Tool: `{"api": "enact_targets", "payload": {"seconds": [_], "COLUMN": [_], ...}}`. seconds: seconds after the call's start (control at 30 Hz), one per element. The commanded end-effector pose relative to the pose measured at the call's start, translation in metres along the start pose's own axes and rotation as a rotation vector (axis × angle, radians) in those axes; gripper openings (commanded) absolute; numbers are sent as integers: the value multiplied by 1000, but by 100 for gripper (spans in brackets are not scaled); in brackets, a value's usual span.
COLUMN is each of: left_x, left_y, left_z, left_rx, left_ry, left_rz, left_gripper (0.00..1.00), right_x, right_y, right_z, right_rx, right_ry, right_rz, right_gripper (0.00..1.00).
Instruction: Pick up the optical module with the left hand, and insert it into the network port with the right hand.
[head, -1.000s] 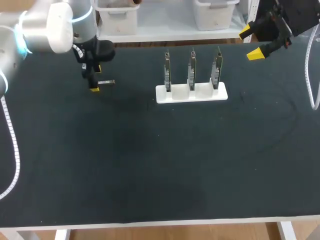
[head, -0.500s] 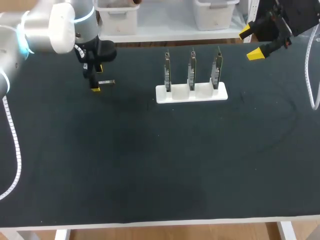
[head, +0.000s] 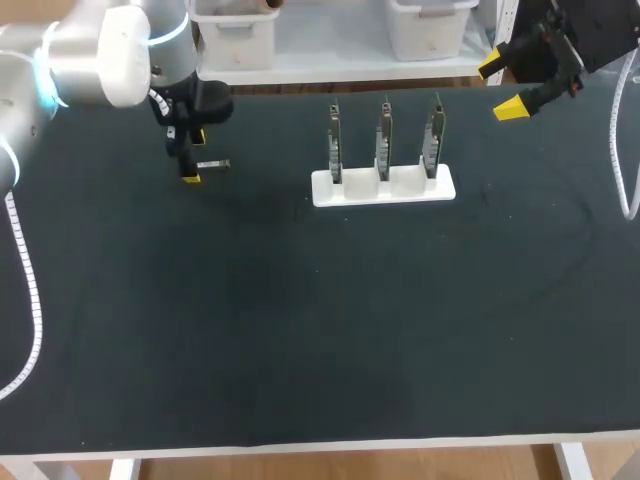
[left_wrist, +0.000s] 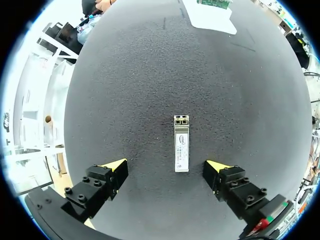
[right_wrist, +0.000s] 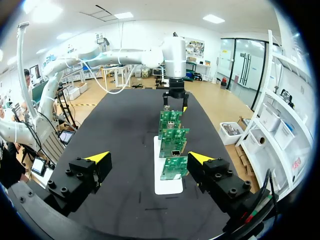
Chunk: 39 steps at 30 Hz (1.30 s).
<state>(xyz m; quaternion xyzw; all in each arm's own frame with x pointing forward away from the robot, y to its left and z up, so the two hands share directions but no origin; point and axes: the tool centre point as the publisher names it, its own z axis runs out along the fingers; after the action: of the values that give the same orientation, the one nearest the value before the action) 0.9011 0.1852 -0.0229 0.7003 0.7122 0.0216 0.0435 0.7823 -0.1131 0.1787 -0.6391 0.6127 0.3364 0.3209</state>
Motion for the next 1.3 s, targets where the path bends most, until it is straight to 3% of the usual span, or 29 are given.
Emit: {"api": "enact_targets", "payload": {"seconds": [0.03,0.13,0.17,0.2,0.23,1.3], "left_x": [-4,-4,-4,-4,-4,-4], "left_y": [11,11,11,11,11,11], "left_z": [8,8,8,8,8,8], "left_rx": [670,670,670,670,670,670], "left_ry": [6,6,6,6,6,6], "left_rz": [1,1,1,1,1,1], "left_gripper": [100,100,94,53,0,0], "right_x": [0,0,0,0,0,0], "right_y": [0,0,0,0,0,0], "right_z": [0,0,0,0,0,0], "right_rx": [0,0,0,0,0,0], "right_ry": [0,0,0,0,0,0], "right_rz": [-1,-1,-1,-1,-1,-1], "right_gripper": [100,100,100,100,100,100]}}
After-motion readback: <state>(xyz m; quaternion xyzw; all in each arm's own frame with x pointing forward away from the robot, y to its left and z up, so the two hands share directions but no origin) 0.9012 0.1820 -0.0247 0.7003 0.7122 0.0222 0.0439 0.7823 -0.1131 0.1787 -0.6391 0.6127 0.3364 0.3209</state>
